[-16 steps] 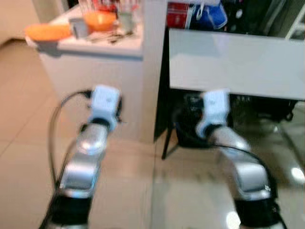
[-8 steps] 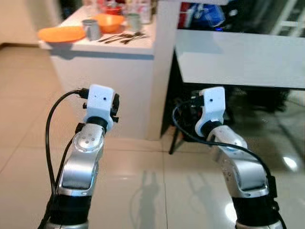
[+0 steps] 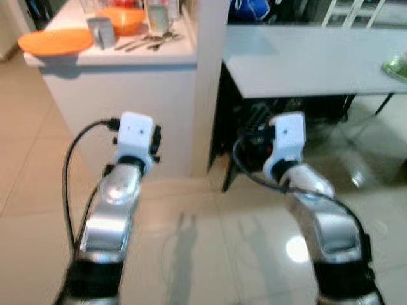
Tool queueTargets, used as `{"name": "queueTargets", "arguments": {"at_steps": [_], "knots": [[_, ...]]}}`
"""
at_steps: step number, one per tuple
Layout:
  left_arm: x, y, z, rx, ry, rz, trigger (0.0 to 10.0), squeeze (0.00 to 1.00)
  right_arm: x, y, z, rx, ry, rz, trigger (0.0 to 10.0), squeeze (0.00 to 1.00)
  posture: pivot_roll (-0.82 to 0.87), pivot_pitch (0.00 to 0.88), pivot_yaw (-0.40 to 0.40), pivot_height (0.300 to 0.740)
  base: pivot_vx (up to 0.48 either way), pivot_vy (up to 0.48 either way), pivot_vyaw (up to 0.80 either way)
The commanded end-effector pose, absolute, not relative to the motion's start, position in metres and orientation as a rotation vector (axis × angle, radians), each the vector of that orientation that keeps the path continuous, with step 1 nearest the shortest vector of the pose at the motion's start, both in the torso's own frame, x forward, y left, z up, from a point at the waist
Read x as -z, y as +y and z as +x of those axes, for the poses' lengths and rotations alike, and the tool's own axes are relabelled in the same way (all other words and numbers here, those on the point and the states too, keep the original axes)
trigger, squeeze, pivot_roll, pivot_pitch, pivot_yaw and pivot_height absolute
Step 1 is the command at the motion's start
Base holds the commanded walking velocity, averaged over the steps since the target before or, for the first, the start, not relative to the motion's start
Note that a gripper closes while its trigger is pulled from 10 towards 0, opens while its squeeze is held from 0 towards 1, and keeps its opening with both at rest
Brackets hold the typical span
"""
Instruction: Setting the table
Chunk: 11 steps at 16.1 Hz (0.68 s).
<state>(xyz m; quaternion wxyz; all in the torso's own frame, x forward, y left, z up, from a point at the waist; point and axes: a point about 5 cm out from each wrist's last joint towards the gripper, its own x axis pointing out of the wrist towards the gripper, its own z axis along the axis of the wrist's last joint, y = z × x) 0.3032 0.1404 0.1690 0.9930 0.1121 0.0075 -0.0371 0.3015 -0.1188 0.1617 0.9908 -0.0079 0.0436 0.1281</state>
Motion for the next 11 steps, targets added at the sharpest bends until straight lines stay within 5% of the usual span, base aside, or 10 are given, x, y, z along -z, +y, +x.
{"name": "queueTargets", "arguments": {"at_steps": [1,11], "knots": [[-0.1742,0.1419,0.3037,0.068,-0.002,0.236,10.0,0.00,-0.1679,-0.1173,0.3021,-0.263,0.066,-0.012,10.0,0.00,-0.02,0.000,-0.032,0.740,0.000,0.382,-0.51],[-0.1709,0.1500,0.3030,0.063,0.011,0.255,10.0,0.00,-0.1706,-0.1096,0.3013,-0.269,0.046,-0.020,10.0,0.00,-0.01,0.000,-0.012,0.740,0.000,0.383,-0.05]]}}
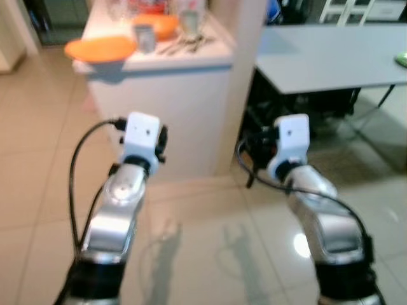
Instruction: Setting the table
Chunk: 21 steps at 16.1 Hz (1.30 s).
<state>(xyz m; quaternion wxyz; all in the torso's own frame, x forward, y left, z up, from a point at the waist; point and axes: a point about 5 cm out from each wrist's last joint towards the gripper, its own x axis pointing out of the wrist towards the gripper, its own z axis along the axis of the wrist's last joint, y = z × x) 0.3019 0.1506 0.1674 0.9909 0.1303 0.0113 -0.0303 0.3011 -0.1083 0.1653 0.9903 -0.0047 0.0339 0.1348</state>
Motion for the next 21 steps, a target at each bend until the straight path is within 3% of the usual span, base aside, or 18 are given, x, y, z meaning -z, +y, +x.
{"name": "queueTargets", "arguments": {"at_steps": [1,5,10,18,21], "knots": [[-0.173,0.150,0.304,0.073,0.007,0.269,10.0,0.00,-0.171,-0.109,0.301,-0.264,0.040,-0.009,10.0,0.00,0.01,0.000,-0.007,0.740,0.000,0.382,0.00],[-0.175,0.154,0.299,0.054,-0.003,0.286,10.0,0.00,-0.165,-0.099,0.303,-0.293,0.055,0.006,10.0,0.00,0.05,0.000,-0.034,0.740,0.000,0.381,0.00],[-0.182,0.150,0.299,0.041,-0.065,0.313,10.0,0.00,-0.169,-0.100,0.306,-0.298,0.037,-0.012,10.0,0.00,0.04,0.000,-0.033,0.740,0.000,-0.288,0.00],[-0.190,0.150,0.301,0.030,-0.140,0.287,10.0,0.00,-0.179,-0.099,0.315,-0.293,-0.012,-0.019,10.0,0.00,0.04,0.000,-0.041,0.740,0.032,0.000,0.00],[-0.191,0.149,0.301,0.040,-0.150,0.278,10.0,0.00,-0.180,-0.101,0.315,-0.285,-0.012,-0.017,10.0,0.00,0.04,0.000,-0.042,0.740,0.298,0.000,-0.58]]}}
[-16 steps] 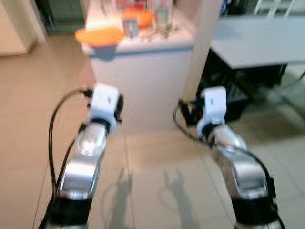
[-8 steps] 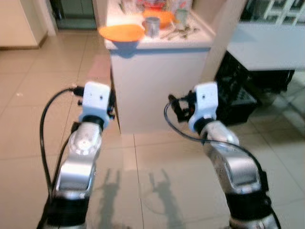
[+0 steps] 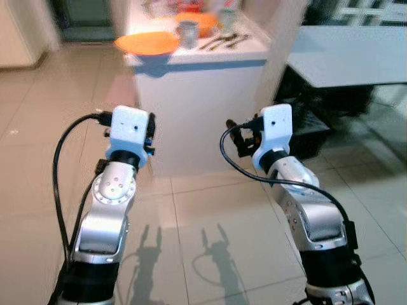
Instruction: Setting the table
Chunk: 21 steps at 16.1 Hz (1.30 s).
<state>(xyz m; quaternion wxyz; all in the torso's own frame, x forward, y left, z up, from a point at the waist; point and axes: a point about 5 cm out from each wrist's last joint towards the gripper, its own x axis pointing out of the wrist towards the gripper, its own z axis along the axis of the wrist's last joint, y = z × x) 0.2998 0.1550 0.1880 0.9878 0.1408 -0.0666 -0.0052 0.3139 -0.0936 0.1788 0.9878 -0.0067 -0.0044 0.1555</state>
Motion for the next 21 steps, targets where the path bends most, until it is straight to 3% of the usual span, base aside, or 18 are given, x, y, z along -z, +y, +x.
{"name": "queueTargets", "arguments": {"at_steps": [1,5,15,21], "knots": [[-0.1910,0.1485,0.3006,0.041,-0.149,0.275,10.0,0.00,-0.1792,-0.1013,0.3149,-0.283,-0.012,-0.017,10.0,0.00,0.04,0.000,-0.043,0.740,0.315,0.000,-0.66],[-0.1882,0.1475,0.2988,0.051,-0.142,0.270,10.0,0.00,-0.1790,-0.1041,0.3171,-0.272,-0.010,-0.023,10.0,0.00,0.03,0.000,-0.037,0.740,0.314,0.000,-0.63],[-0.1906,0.1515,0.3013,0.047,-0.144,0.267,10.0,0.00,-0.1813,-0.0965,0.3173,-0.313,-0.033,-0.073,10.0,0.00,0.04,0.000,-0.042,0.740,0.322,0.000,0.00],[-0.1886,0.1476,0.3005,0.057,-0.142,0.265,10.0,0.00,-0.1823,-0.1006,0.3185,-0.294,-0.041,-0.045,10.0,0.00,0.04,0.000,-0.048,0.740,0.342,0.000,0.42]]}}
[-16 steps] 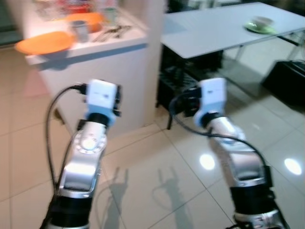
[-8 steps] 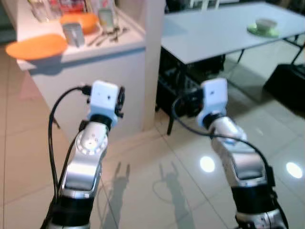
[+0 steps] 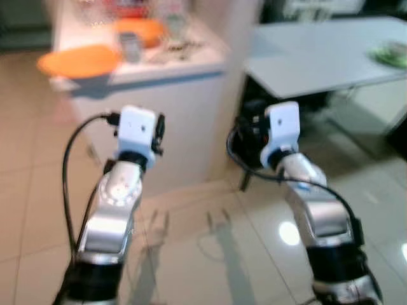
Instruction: Setting the table
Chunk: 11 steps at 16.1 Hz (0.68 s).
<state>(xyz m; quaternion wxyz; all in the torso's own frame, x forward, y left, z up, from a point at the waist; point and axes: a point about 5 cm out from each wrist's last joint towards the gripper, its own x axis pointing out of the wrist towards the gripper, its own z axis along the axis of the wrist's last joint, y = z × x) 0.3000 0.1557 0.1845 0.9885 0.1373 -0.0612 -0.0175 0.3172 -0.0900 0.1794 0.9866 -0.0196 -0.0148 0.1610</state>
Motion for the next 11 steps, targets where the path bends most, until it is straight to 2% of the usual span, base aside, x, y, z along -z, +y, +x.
{"name": "queueTargets", "arguments": {"at_steps": [1,11], "knots": [[-0.1884,0.1474,0.3005,0.059,-0.141,0.265,10.0,0.00,-0.1822,-0.1013,0.3186,-0.291,-0.040,-0.043,10.0,0.00,0.04,0.000,-0.048,0.740,0.341,0.000,0.00],[-0.1899,0.1469,0.3022,0.055,-0.152,0.267,10.0,0.00,-0.1834,-0.1011,0.3210,-0.299,-0.052,-0.059,10.0,0.00,0.04,0.000,-0.064,0.740,0.352,0.000,0.00]]}}
